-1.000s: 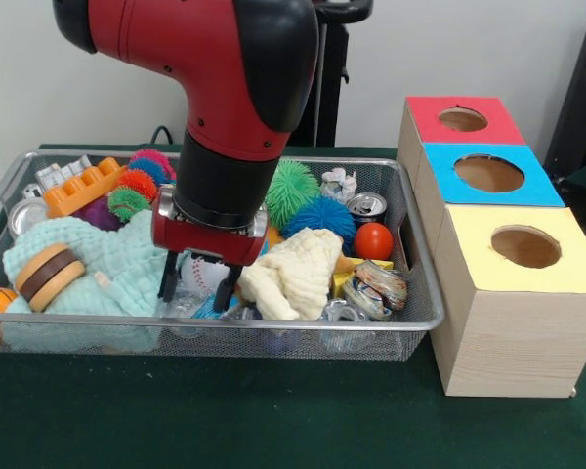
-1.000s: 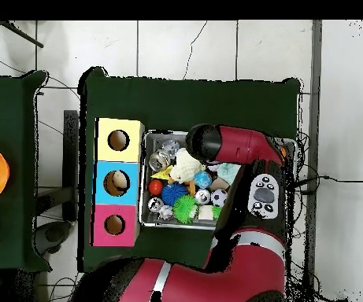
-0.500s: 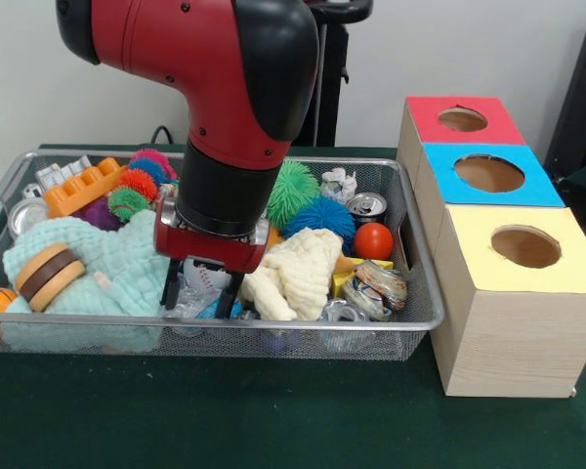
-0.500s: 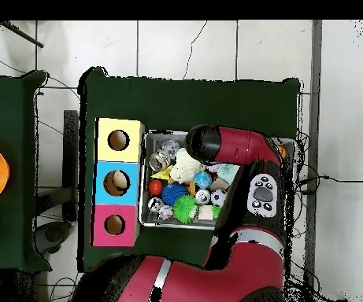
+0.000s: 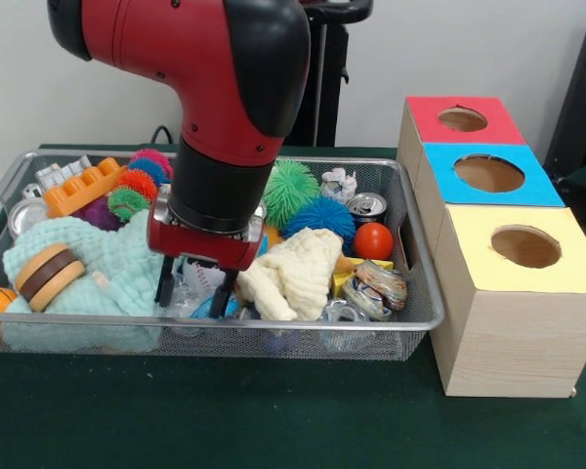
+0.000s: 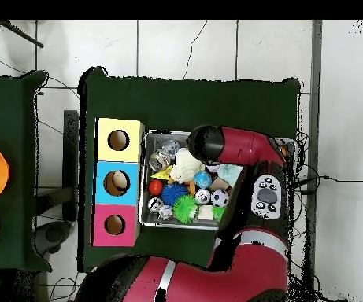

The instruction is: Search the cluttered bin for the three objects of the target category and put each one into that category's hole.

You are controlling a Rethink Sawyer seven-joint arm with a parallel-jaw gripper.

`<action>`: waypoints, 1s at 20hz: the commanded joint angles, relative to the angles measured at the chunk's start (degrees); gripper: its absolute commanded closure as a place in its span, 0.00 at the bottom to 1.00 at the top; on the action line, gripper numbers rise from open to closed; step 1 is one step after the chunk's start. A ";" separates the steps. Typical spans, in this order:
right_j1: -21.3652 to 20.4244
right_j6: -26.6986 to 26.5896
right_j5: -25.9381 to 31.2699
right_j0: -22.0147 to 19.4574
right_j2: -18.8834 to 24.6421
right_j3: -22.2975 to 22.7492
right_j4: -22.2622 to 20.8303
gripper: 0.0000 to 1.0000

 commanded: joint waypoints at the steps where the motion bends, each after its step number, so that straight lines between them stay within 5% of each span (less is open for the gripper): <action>1: -0.92 7.88 -0.87 -1.27 4.27 9.40 0.46 0.00; 15: 0.44 26.04 -3.47 7.82 -3.62 13.89 8.59 0.00; 20: 1.21 25.86 -5.15 8.38 -4.43 14.07 9.44 0.00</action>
